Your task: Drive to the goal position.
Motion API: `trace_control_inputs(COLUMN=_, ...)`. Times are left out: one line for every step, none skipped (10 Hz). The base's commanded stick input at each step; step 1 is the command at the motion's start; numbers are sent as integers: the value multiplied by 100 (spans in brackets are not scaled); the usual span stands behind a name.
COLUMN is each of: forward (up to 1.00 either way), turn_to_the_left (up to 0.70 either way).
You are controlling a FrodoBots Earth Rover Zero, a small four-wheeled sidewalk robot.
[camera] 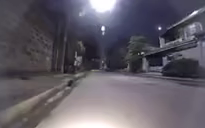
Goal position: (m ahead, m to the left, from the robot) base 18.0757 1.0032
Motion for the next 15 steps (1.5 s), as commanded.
trace_control_inputs(forward=50, turn_to_the_left=0)
trace_control_inputs(forward=50, turn_to_the_left=0)
trace_control_inputs(forward=50, turn_to_the_left=0)
trace_control_inputs(forward=50, turn_to_the_left=0)
trace_control_inputs(forward=50, turn_to_the_left=0)
trace_control_inputs(forward=50, turn_to_the_left=0)
trace_control_inputs(forward=50, turn_to_the_left=0)
trace_control_inputs(forward=50, turn_to_the_left=0)
trace_control_inputs(forward=50, turn_to_the_left=0)
trace_control_inputs(forward=50, turn_to_the_left=0)
trace_control_inputs(forward=50, turn_to_the_left=0)
trace_control_inputs(forward=50, turn_to_the_left=0)
trace_control_inputs(forward=50, turn_to_the_left=0)
trace_control_inputs(forward=50, turn_to_the_left=0)
trace_control_inputs(forward=50, turn_to_the_left=0)
